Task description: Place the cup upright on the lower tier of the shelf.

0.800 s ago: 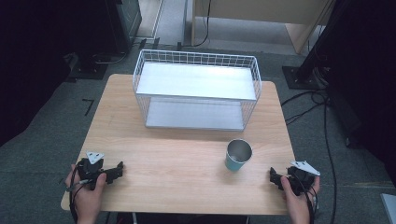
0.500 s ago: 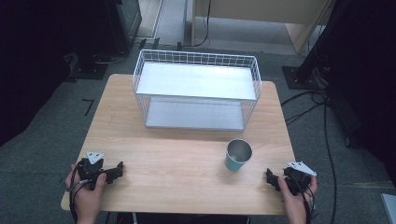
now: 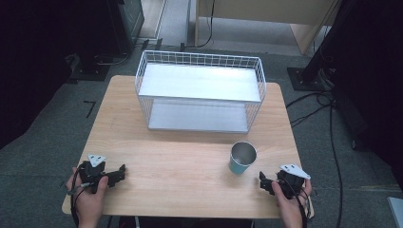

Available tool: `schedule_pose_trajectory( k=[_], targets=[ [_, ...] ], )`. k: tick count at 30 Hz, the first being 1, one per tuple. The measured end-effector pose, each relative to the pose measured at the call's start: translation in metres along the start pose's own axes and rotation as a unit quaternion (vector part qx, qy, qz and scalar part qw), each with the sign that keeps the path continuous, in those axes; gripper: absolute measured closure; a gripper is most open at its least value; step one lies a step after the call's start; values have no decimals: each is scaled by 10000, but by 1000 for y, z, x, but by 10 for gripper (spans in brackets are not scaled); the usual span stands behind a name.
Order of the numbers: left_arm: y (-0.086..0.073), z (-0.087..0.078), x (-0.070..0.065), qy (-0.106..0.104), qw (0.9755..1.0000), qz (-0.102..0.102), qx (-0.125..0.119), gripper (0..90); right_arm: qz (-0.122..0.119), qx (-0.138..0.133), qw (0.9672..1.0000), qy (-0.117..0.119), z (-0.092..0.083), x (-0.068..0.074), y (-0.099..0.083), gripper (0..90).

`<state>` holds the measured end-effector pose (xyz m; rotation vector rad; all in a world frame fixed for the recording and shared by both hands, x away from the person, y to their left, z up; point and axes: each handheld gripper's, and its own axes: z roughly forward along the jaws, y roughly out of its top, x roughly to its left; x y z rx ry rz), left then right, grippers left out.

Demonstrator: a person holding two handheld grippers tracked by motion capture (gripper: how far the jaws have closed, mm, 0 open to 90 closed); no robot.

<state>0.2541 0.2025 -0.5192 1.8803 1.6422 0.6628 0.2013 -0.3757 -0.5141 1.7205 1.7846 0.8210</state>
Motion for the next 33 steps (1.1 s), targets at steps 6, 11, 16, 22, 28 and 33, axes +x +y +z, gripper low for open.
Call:
schedule_pose_trajectory(
  k=[6,11,16,22,28,33],
  targets=[
    [0,0,0,1,10000,0,-1,0,-85,-52,9999,139,-2,12,1,0],
    [0,0,0,1,10000,0,0,0,-148,-100,9996,208,-2,19,2,0],
    [0,0,0,2,10000,1,2,0,-255,-135,9992,287,-3,26,2,0],
    [0,0,0,1,10000,1,1,0,-324,-179,9986,376,-4,33,3,0],
    [0,0,0,1,10000,1,1,0,-358,-285,9972,584,-5,42,4,0],
    [0,0,0,1,10000,0,0,0,-426,-422,9950,797,-8,50,6,0]
  ],
)
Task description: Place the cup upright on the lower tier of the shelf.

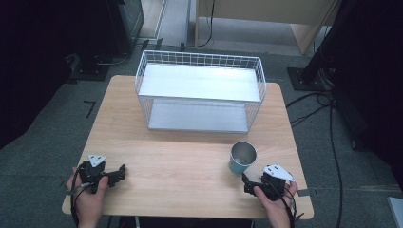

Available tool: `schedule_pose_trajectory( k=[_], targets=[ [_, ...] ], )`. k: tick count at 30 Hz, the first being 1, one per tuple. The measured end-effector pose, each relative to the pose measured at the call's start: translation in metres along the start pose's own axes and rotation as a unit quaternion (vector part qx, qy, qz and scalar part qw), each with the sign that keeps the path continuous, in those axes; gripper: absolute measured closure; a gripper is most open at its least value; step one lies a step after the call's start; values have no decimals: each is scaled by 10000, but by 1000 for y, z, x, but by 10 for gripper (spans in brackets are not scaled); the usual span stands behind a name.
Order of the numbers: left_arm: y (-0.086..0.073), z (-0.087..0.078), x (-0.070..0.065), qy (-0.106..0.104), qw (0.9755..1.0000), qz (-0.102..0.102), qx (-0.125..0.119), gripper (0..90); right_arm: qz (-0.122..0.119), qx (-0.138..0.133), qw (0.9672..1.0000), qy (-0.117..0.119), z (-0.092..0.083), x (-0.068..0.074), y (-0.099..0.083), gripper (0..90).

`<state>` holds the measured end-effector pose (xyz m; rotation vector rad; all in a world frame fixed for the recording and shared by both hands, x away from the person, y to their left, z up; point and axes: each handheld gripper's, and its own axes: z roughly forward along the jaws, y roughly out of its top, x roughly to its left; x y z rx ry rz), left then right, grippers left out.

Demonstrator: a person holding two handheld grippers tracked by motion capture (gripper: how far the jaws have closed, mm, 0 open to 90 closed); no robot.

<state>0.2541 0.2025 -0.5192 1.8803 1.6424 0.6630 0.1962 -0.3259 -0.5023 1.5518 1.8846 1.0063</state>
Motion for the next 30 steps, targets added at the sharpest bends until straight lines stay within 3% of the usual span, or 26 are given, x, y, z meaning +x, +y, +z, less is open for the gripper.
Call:
schedule_pose_trajectory(
  k=[11,17,30],
  targets=[
    [0,0,0,0,10000,1,1,0,-14,-187,9997,186,2,15,5,0],
    [0,0,0,-1,10000,5,5,0,165,-300,9989,326,3,21,9,0],
    [0,0,0,-1,10000,7,5,0,259,-449,9982,314,8,31,16,45]
  ],
)
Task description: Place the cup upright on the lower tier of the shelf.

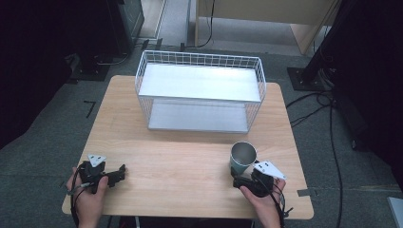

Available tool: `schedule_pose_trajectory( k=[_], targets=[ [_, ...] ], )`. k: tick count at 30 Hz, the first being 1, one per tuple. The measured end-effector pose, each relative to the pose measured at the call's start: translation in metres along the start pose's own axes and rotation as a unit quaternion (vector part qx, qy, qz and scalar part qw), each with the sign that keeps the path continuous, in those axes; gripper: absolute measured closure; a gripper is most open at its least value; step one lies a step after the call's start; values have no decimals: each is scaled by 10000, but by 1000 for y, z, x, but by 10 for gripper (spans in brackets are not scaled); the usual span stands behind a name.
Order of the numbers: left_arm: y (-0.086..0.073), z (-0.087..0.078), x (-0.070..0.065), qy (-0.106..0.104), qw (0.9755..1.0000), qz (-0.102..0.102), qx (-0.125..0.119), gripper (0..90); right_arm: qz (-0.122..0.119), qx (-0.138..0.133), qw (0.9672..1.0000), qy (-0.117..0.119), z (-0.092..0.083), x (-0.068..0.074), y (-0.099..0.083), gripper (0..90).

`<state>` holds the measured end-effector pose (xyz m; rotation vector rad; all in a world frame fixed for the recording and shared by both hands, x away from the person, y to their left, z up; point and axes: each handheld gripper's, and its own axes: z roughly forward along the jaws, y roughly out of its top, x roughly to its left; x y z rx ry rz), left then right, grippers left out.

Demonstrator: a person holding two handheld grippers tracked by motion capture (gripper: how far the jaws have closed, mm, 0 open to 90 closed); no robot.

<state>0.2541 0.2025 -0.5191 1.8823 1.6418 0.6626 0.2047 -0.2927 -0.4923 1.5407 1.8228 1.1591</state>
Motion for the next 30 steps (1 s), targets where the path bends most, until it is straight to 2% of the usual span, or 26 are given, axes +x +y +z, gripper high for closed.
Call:
schedule_pose_trajectory(
  k=[16,21,30],
  targets=[
    [0,0,0,1,10000,0,0,0,152,-183,9997,-45,11,5,5,50],
    [0,0,0,2,10000,0,0,0,101,-246,9996,-47,14,8,8,50],
    [0,0,0,1,10000,1,1,0,179,-434,9986,-261,19,8,15,57]
  ],
)
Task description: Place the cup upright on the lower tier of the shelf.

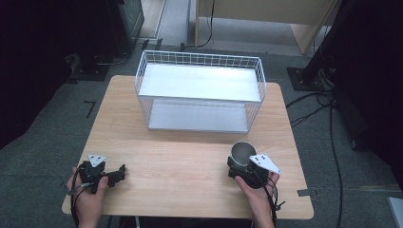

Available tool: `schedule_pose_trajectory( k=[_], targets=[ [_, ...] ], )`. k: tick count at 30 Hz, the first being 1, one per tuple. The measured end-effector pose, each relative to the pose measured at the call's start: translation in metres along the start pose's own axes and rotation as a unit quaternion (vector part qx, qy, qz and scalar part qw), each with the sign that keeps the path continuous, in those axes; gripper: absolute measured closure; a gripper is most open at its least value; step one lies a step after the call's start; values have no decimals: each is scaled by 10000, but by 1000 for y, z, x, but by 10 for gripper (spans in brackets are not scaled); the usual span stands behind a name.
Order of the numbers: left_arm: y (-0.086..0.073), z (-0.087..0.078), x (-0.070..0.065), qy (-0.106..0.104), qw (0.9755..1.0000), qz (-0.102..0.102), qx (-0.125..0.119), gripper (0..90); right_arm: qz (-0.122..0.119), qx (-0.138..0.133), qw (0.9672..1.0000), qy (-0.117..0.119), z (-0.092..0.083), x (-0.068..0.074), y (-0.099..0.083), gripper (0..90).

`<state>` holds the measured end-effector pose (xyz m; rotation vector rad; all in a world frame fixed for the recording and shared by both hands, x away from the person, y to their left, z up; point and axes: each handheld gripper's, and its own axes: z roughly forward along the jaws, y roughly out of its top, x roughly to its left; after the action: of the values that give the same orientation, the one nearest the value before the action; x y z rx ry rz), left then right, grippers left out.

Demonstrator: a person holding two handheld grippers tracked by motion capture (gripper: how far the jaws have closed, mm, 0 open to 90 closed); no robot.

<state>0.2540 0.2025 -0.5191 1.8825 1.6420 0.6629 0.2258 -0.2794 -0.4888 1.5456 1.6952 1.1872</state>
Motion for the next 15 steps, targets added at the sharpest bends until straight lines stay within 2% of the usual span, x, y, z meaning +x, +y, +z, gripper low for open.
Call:
schedule_pose_trajectory(
  k=[5,7,15],
  targets=[
    [0,0,0,1,10000,-1,-1,0,-135,-79,9998,-132,2,4,0,137],
    [0,0,0,-3,10000,2,8,0,-184,-97,9997,-147,2,4,0,141],
    [0,0,0,-2,10000,-6,0,0,-65,-102,9999,-37,0,4,2,147]
  ],
)
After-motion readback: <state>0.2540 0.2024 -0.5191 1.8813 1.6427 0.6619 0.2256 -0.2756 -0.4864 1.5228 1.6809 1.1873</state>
